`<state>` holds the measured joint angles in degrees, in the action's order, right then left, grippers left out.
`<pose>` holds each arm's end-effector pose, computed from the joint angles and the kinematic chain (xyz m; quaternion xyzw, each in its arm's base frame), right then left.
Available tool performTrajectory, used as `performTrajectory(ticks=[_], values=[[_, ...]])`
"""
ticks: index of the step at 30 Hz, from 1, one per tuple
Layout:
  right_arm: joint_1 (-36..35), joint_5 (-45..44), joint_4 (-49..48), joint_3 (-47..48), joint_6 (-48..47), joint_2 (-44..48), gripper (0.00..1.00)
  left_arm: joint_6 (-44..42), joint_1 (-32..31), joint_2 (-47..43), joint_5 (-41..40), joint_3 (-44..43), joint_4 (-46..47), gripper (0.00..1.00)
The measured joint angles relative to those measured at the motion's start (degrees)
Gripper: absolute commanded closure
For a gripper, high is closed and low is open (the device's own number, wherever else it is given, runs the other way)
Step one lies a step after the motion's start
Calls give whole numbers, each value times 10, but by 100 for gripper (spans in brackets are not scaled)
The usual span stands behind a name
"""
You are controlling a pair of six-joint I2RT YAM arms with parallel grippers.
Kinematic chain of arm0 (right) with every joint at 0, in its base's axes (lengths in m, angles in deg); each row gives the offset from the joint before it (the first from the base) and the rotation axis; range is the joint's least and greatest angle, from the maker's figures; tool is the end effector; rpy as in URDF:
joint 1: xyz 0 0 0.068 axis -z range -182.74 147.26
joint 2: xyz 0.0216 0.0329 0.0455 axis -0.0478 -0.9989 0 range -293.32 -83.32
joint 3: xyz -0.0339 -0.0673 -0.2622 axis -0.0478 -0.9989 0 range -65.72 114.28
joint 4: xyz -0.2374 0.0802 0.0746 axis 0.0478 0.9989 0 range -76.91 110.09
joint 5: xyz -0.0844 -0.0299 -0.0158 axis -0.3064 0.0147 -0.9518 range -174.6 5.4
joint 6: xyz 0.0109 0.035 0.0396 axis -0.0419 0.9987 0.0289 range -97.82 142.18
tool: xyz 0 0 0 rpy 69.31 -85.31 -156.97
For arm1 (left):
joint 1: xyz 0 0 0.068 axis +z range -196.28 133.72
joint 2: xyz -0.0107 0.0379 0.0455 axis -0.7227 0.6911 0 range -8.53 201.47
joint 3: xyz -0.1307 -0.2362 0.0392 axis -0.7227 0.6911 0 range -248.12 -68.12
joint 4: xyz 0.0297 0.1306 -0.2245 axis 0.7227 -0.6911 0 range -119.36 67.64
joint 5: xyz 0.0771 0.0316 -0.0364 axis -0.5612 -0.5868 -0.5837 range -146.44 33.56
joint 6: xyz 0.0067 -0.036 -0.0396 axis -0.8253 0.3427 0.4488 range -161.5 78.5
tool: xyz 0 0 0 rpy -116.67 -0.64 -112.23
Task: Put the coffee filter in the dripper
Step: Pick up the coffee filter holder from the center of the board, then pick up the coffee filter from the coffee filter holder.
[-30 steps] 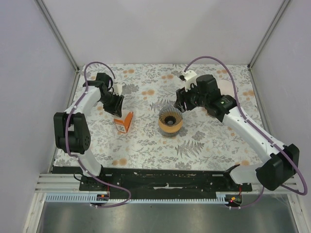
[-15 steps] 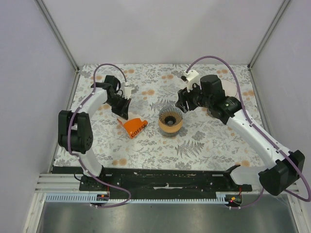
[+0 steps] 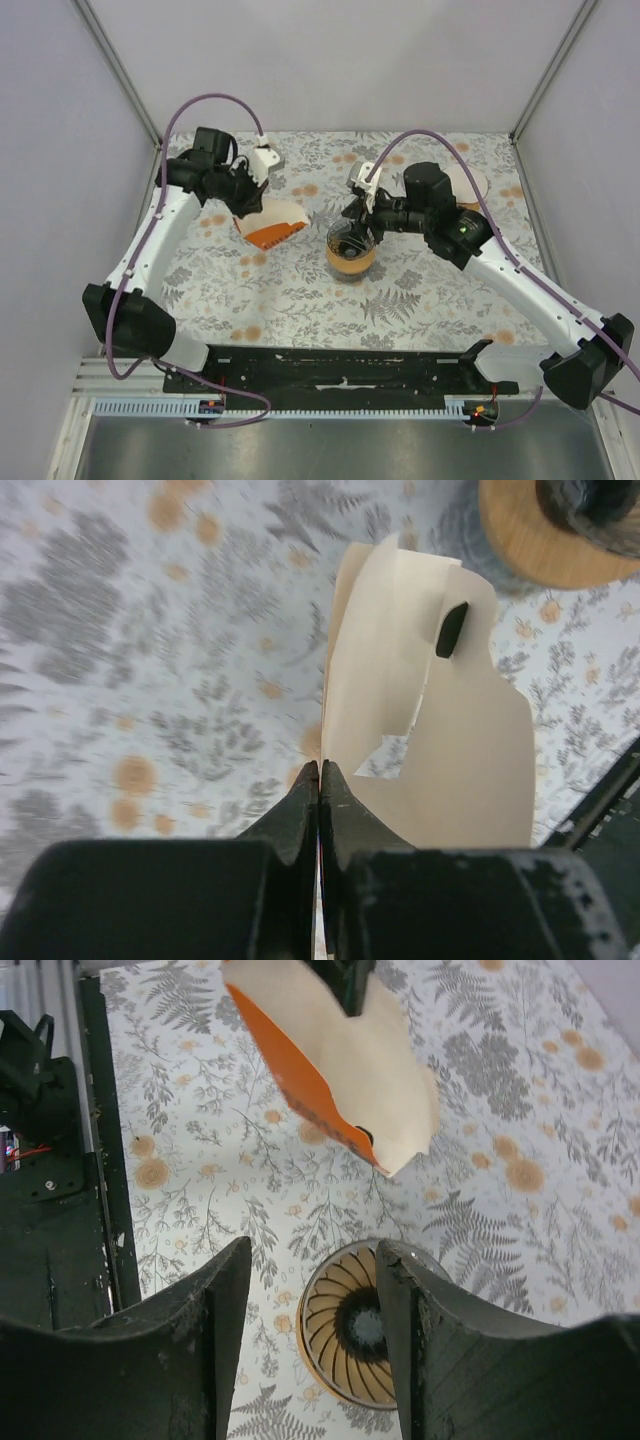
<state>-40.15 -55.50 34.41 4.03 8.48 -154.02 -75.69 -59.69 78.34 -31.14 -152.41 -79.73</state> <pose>0.2088 0.1813 0.3786 -0.4730 0.6647 0.3150 0.4851 0.2944 -0.0858 0.3341 0.4322 0.8393 -0.1624 0.2870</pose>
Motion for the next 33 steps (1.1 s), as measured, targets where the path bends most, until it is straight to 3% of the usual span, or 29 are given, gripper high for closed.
performTrajectory(ticks=[6, 12, 17, 26, 33], values=[[-1, 81, -66, 0, -35, 0, 55, -80, -68, -57, -52, -152, -81, 98], [-61, 98, -117, 0, -88, 3, 59, -140, -189, -158, -103, -139, -115, 98], [-104, 84, -132, -7, -130, 31, 59, -154, -246, -219, -134, -114, -111, 98], [-101, 48, -145, -7, -136, 33, 67, -154, -274, -202, -158, -108, -98, 98], [-112, 51, -143, 6, -144, -9, 68, -154, -276, -200, -158, -108, -98, 98]])
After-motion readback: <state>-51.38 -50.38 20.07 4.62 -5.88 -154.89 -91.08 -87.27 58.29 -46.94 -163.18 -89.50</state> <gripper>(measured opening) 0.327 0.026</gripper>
